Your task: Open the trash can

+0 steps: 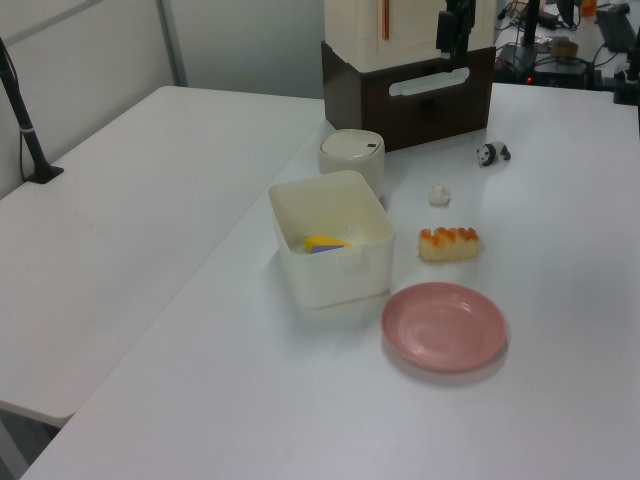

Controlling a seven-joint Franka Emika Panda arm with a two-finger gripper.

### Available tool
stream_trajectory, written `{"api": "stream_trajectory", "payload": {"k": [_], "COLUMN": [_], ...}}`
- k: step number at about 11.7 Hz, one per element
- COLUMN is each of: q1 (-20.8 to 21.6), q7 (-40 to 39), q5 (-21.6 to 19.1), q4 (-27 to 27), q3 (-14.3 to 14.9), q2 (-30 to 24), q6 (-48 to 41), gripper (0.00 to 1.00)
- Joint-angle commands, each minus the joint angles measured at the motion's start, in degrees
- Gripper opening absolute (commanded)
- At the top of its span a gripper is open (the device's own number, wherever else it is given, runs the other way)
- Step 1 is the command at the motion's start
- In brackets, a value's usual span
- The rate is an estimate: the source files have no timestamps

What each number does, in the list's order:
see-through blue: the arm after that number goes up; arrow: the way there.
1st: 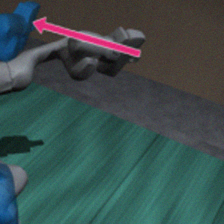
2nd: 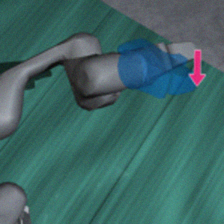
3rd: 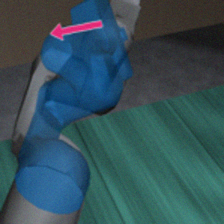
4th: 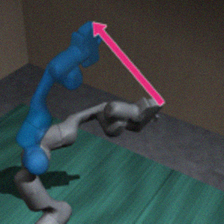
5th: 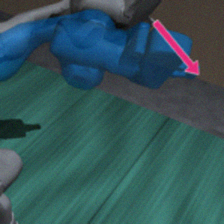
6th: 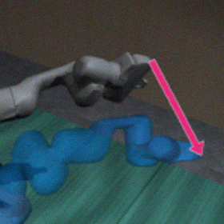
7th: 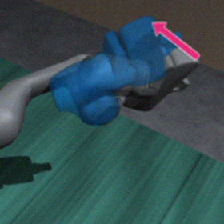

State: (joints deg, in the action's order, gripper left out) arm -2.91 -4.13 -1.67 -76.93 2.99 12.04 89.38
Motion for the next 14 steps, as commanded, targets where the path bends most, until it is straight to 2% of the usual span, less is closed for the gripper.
{"api": "stream_trajectory", "payload": {"k": [1,14], "q1": [0.3,0.2], "q7": [1.1,0.2], "q5": [0.6,0.2], "q4": [0.5,0.5], "q3": [0.2,0.3], "q2": [-0.5,-0.5], "q6": [-1.5,-1.8], "gripper": [1.00,1.00]}}
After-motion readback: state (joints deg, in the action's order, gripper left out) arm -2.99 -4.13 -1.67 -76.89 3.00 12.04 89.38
